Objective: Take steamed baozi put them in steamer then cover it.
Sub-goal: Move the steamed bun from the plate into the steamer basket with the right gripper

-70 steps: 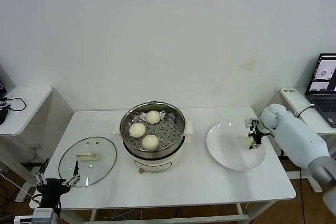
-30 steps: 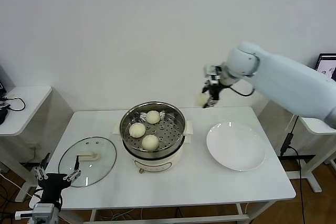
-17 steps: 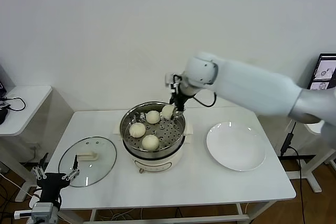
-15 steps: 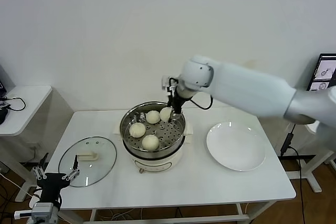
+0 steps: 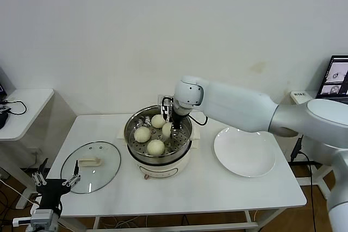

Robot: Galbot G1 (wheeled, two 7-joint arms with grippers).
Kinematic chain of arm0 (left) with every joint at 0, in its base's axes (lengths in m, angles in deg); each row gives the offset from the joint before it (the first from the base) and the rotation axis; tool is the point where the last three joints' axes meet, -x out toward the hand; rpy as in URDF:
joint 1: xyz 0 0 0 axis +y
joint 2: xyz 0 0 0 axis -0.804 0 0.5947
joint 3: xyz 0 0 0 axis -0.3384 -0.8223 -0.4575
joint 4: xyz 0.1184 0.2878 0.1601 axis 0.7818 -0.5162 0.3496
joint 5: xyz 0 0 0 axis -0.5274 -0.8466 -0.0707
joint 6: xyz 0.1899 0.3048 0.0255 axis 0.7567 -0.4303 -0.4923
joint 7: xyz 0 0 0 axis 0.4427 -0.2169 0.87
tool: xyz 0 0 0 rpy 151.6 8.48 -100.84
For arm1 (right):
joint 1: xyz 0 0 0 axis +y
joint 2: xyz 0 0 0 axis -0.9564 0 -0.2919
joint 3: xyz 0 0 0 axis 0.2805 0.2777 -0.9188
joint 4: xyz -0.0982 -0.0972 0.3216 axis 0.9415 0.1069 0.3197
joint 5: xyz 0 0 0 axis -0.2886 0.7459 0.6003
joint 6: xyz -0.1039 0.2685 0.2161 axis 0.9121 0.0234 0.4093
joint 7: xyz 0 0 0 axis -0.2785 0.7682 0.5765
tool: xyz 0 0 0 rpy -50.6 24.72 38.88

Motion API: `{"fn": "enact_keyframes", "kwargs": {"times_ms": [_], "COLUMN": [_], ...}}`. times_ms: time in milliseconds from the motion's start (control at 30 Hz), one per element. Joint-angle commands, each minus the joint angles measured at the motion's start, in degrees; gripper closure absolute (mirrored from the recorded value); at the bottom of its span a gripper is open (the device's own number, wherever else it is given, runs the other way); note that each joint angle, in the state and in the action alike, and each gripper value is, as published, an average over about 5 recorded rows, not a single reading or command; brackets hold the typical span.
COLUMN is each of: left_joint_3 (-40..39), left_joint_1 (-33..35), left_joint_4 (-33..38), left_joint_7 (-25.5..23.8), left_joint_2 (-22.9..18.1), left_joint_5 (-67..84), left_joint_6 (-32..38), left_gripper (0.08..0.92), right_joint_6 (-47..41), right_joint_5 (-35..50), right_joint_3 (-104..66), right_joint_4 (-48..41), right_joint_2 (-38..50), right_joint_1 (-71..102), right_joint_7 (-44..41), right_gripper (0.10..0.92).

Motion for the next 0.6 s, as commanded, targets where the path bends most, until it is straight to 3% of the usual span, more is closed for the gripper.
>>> {"fn": "enact_keyframes", "kwargs": {"times_ms": [33, 600], "left_joint_3": [-0.1, 0.0], "left_joint_1": [-0.1, -0.1], "left_joint_4": [-0.2, 0.0], "left_joint_7": [0.0, 0.0], "left_joint_2": [-0.1, -0.1], "left_joint_5": [0.0, 0.0], "left_joint_6": [0.1, 0.0], "left_gripper": [0.177, 0.177], "right_joint_6": [-0.7, -0.6], "right_joint_5": [-3.5, -4.1], "right_joint_3": [0.2, -1.5], "right_joint_4": [-3.0, -2.2], "right_joint_2": [-1.6, -0.7], "right_joint_1": [2.2, 2.9], "right_joint_7": [0.5, 0.2], "right_gripper": [0.406, 0.385]}}
